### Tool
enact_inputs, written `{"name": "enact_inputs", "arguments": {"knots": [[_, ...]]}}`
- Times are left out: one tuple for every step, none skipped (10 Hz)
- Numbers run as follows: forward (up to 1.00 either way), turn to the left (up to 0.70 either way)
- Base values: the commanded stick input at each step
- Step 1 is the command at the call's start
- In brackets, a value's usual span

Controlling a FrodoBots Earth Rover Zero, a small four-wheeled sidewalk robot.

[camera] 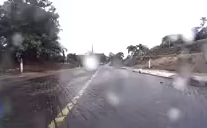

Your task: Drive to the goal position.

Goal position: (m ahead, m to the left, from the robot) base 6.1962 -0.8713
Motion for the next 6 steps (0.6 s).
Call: {"name": "enact_inputs", "arguments": {"knots": [[1.00, 0.00], [1.00, 0.00], [1.00, 0.00], [1.00, 0.00], [1.00, 0.00], [1.00, 0.00]]}}
